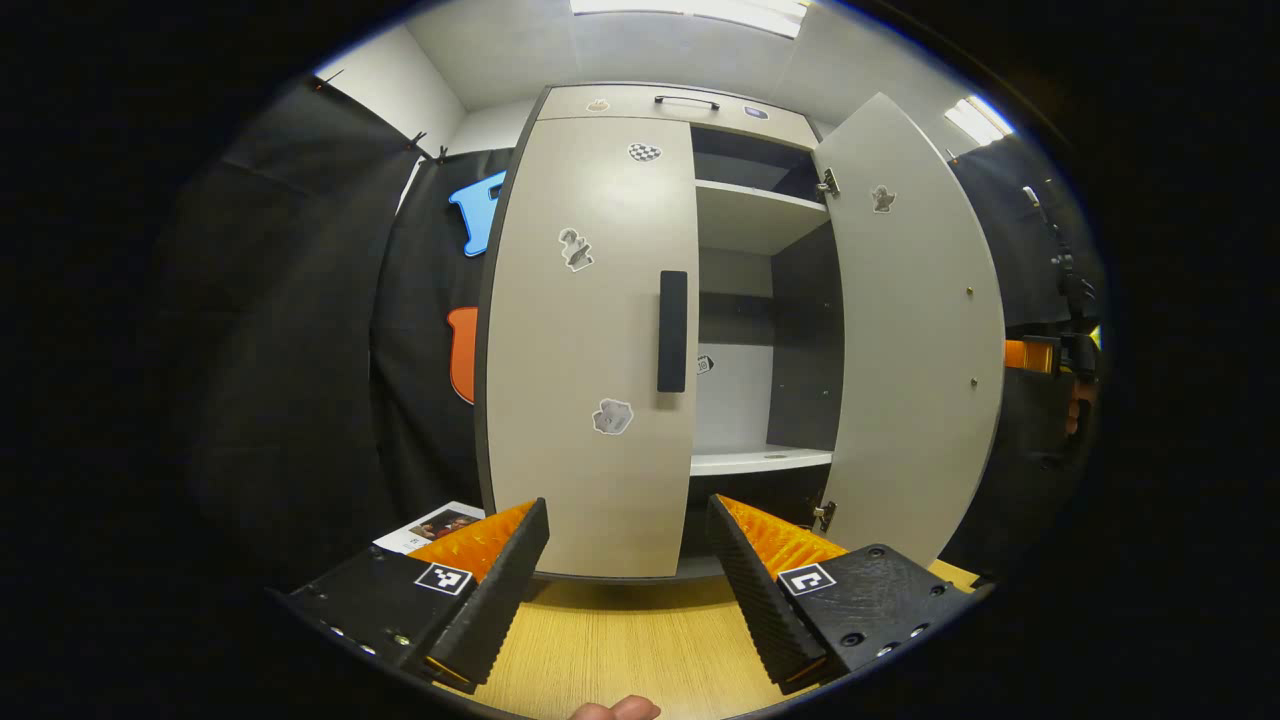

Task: Open the right door of the double-door shoe cabinet with the right hand, and open the left door with the left hand.

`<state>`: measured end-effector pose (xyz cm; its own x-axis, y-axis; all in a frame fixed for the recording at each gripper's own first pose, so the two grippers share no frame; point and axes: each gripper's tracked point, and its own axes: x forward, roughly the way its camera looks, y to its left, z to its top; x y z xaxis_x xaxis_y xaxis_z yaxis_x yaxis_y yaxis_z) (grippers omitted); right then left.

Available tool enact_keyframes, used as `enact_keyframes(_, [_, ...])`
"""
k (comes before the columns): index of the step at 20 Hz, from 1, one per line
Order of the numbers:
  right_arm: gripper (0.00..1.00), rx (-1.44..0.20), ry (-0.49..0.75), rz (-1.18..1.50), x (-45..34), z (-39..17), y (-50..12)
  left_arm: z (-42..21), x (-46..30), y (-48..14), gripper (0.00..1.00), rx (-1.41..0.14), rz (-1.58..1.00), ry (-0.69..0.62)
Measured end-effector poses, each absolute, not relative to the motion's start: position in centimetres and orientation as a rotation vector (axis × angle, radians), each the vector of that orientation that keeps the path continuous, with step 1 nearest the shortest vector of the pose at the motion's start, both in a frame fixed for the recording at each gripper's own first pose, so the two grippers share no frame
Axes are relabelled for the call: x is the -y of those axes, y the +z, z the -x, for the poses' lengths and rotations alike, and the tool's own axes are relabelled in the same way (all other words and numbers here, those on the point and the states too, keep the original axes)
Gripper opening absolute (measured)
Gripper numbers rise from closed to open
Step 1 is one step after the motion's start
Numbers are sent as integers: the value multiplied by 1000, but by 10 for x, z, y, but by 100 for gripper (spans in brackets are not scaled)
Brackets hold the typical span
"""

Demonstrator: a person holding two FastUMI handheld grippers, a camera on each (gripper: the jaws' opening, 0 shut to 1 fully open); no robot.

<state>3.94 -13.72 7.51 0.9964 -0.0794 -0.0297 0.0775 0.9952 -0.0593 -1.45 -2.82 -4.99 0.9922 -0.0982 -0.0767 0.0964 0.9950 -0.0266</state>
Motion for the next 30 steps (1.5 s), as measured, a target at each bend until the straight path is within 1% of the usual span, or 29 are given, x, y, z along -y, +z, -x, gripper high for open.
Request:
enact_keyframes(5, [4, -55, -99, 27, 135, -6, 63, 21, 25, -52, 95, -83, 26, -93])
enact_keyframes(7, [2, -55, -152, 67, 137, 19, 61, 23, 26, -55, 95, -88, 30, -96])
enact_keyframes(9, [4, -57, -174, 85, 129, 49, 61, 24, 26, -56, 95, -90, 33, -97])
enact_keyframes(10, [4, -53, -164, 76, 119, 60, 62, 25, 27, -56, 95, -87, 38, -100])
enact_keyframes(12, [4, -57, -91, 62, 87, 71, 60, 24, 31, -59, 95, -91, 50, -116])
enact_keyframes(14, [4, -53, -68, 92, 68, 64, 58, 26, 34, -58, 95, -95, 52, -124])
enact_keyframes(19, [2, -19, -36, 96, 29, 21, 54, 36, 27, -56, 95, -83, 49, -123])
enact_keyframes(20, [4, -17, -32, 93, 24, 14, 51, 39, 24, -55, 95, -81, 48, -116])
enact_keyframes(21, [4, -20, -37, 89, 21, 7, 48, 41, 19, -55, 95, -80, 47, -106])
enact_keyframes(22, [6, -25, -47, 87, 20, 0, 45, 43, 15, -54, 95, -75, 44, -97])
enact_keyframes(23, [13, -23, -51, 87, 17, -3, 43, 42, 10, -54, 95, -70, 40, -87])
enact_keyframes(24, [31, -20, -68, 89, 18, -6, 41, 43, 5, -53, 95, -66, 37, -76])
enact_keyframes(25, [43, -15, -80, 94, 18, -9, 41, 41, 0, -53, 95, -63, 36, -66])
enact_keyframes(26, [63, -7, -70, 95, 14, -10, 40, 38, -4, -53, 95, -63, 39, -58])
enact_keyframes(27, [75, -6, -69, 99, 12, -11, 39, 35, -4, -52, 95, -63, 46, -59])
enact_keyframes(28, [89, -7, -75, 105, 15, -13, 39, 28, -2, -48, 95, -60, 53, -70])
enact_keyframes(29, [99, -9, -86, 108, 17, -13, 38, 19, 3, -39, 95, -51, 55, -87])
enact_keyframes(30, [100, -11, -84, 112, 16, -12, 38, 7, 8, -29, 95, -42, 49, -105])
